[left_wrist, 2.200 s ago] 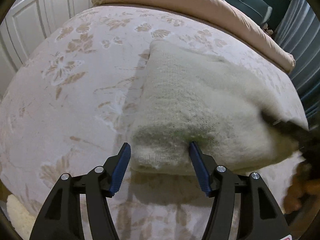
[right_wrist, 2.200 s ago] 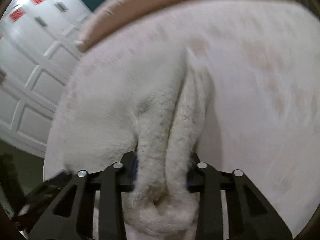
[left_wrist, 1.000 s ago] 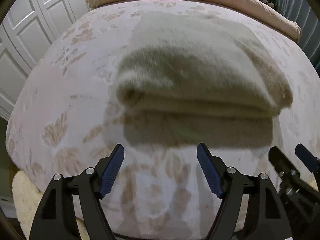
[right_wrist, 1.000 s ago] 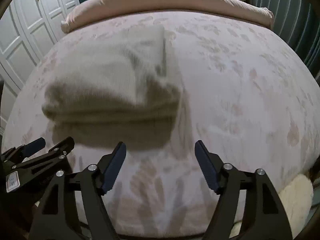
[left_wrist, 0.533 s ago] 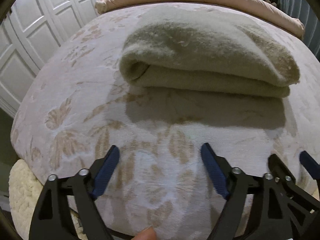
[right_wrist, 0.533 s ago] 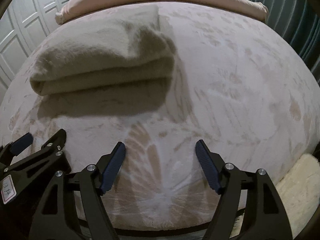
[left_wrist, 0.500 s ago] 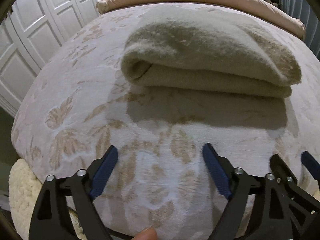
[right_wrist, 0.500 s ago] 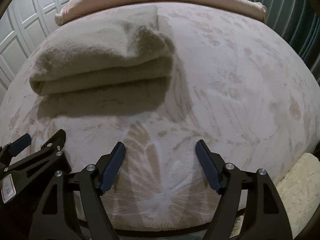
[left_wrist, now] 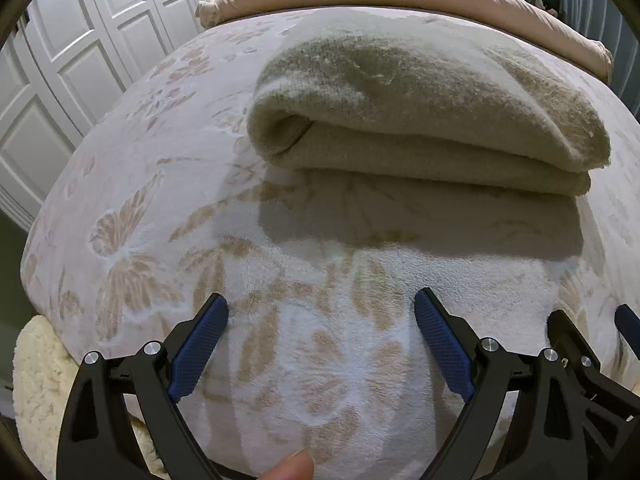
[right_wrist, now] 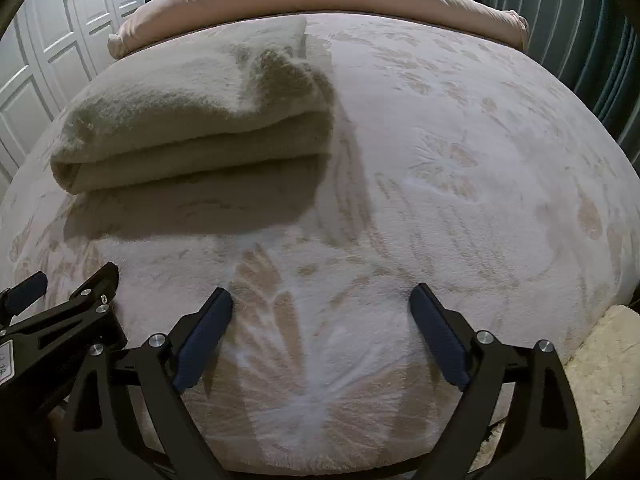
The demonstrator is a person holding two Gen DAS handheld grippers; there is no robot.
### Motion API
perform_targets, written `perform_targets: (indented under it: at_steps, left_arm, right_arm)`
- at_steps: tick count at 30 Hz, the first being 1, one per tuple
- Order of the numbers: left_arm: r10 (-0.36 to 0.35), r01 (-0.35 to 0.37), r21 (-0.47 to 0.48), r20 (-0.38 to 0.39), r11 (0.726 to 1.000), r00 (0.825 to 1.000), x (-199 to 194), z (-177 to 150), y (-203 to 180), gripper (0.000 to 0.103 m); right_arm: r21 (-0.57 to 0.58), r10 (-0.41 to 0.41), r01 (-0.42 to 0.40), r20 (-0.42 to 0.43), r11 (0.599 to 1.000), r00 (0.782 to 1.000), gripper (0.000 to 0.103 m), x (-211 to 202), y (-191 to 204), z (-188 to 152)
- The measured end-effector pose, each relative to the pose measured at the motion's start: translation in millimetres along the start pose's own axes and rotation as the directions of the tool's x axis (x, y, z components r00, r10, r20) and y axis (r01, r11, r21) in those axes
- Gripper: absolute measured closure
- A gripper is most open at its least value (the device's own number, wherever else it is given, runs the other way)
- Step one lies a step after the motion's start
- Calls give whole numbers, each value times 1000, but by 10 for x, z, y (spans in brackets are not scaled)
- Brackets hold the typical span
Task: Fold small clothes
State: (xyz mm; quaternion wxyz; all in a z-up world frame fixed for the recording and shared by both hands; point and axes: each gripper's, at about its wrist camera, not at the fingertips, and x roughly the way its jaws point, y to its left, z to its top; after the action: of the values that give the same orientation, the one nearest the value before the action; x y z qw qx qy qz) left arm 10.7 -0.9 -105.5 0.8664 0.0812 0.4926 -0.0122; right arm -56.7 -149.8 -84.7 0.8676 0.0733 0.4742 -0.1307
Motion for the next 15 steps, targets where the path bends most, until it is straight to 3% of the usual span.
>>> perform_targets:
  at_steps: [15]
  left_arm:
    - [-21, 21, -19, -15, 1000, 1000, 96, 57, 107, 11]
  right_arm:
    - [-7, -17, 17, -8, 1000, 1000, 14, 6, 27, -10]
